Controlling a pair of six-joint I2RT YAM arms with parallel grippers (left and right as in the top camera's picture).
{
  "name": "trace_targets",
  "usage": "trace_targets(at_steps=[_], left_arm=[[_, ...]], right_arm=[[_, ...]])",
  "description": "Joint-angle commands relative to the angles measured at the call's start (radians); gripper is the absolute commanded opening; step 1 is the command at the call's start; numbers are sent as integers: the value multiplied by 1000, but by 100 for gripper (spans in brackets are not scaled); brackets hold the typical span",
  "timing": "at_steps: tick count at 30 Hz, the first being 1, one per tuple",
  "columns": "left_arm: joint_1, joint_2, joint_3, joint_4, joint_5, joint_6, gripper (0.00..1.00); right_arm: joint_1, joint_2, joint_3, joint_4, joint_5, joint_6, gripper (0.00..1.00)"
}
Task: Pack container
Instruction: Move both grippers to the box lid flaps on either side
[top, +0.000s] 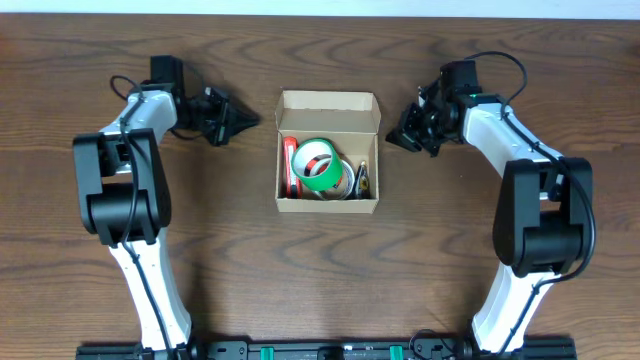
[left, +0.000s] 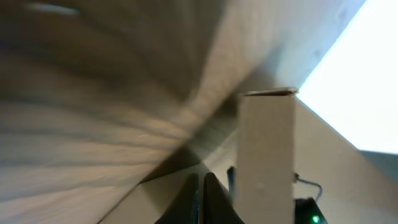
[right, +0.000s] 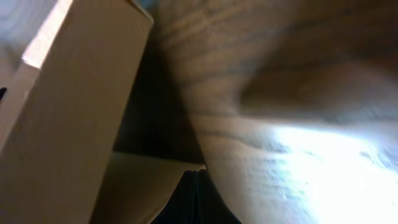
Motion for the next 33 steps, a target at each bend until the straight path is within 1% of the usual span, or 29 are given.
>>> trace_targets(at_steps=[1,5,11,17,22,28,33], left_arm=[[-25,9,14,34,30,-73,5],[-42,9,14,84,29,-106,5],[-48,13,14,95,11,-113,5],[-65,53,14,128,50,-136,6],[-80,58,14,164,56,-151,5],[-107,58,14,188,56,-154,6],[-104,58,14,244,80,-154,5]], right_arm=[[2,42,13,34,-38,66,1],[12,84,13,97,-59,101,1],[31,98,13,179,-58,131,1],[61,98,13,261,-50,172,1],[76,100,13,293,-30,187,1],[90,115,13,330,-27,185,1],[98,114,13,355,-24,117,1]])
